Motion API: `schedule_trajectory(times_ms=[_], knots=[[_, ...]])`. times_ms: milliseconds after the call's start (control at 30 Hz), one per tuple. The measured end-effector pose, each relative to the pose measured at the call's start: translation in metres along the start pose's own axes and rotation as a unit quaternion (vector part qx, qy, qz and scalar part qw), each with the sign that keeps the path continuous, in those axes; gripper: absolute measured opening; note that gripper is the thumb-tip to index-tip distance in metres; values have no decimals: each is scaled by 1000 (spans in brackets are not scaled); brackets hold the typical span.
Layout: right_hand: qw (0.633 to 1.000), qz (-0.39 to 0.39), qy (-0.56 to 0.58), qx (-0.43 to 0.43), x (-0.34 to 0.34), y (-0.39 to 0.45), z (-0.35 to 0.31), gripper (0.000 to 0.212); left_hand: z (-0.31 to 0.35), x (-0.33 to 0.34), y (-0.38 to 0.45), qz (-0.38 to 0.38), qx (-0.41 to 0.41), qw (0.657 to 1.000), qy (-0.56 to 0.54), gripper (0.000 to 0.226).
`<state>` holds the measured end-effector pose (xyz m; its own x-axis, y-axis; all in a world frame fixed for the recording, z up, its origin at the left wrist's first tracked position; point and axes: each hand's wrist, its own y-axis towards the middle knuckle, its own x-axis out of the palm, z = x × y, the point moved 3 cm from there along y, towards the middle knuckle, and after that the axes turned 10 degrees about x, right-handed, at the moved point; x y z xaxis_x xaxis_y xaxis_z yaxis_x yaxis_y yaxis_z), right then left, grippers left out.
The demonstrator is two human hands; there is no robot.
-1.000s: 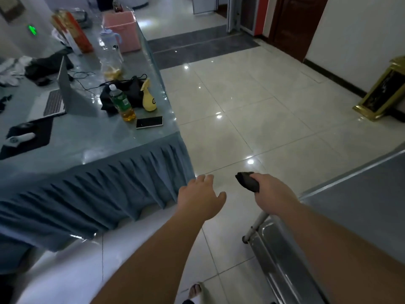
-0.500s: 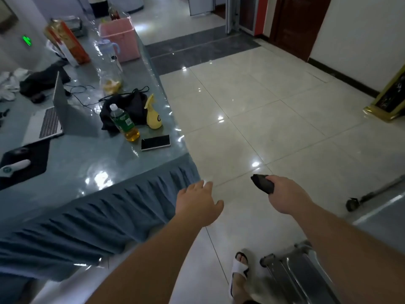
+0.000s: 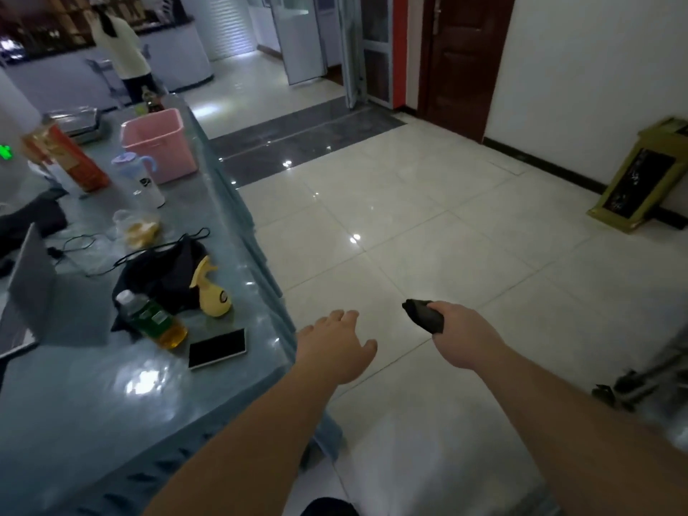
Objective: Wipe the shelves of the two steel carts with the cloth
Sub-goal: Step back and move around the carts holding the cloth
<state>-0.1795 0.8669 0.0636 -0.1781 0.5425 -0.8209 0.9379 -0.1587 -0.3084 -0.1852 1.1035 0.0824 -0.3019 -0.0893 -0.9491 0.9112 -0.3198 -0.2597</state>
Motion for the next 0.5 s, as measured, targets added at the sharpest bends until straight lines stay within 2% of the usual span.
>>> schedule_trajectory(times_ms=[300,500], knots=[[991,45,19,126,-31,93,38,45,24,-22,170,-12,141,989,32,75],[962,79,75,250,-49,124,69,45,49,-30,273,-43,249,967,41,73]])
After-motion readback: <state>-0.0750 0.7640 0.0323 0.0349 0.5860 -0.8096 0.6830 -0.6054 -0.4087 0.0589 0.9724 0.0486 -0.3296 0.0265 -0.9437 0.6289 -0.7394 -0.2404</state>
